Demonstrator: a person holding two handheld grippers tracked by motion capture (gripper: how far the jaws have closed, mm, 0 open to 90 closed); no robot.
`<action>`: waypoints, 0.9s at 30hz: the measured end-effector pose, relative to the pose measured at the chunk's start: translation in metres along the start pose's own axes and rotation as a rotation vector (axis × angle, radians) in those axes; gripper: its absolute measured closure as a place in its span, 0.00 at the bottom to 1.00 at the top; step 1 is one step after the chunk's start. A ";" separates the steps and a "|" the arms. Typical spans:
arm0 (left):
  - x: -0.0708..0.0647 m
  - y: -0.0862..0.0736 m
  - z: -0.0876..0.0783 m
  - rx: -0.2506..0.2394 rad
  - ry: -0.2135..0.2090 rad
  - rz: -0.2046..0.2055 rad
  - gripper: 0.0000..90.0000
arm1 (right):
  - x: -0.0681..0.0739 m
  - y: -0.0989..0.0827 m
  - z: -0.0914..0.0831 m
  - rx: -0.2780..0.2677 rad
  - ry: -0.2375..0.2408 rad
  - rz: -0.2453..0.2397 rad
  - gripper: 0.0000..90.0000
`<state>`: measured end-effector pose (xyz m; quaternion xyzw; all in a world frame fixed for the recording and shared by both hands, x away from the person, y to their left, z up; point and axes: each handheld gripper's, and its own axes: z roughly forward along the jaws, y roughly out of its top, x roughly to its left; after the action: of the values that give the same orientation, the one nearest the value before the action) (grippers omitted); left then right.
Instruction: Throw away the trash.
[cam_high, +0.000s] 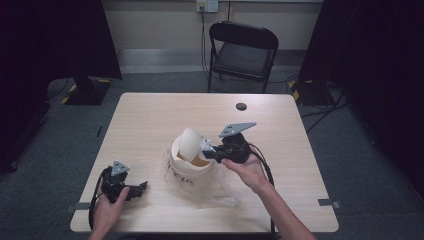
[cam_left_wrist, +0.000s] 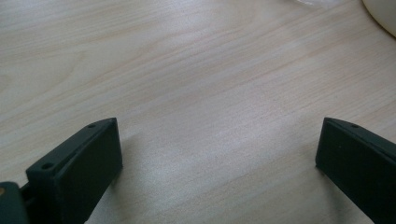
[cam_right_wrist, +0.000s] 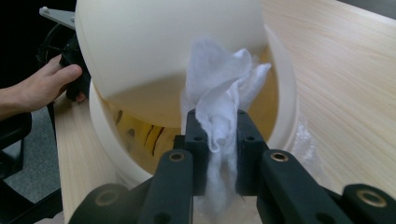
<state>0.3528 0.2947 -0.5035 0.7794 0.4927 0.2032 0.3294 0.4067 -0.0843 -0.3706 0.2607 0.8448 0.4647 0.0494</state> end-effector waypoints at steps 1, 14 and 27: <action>0.000 0.000 0.000 0.000 0.000 0.000 0.00 | 0.000 0.000 0.002 0.002 0.001 0.002 0.89; 0.000 0.000 0.000 -0.001 0.000 0.000 0.00 | 0.001 0.004 0.023 0.071 0.010 -0.016 0.88; 0.000 0.000 0.000 0.000 0.000 0.000 0.00 | 0.009 0.010 0.034 0.126 -0.030 -0.086 0.79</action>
<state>0.3528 0.2947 -0.5035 0.7793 0.4927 0.2032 0.3297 0.4141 -0.0504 -0.3803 0.2335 0.8820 0.4040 0.0653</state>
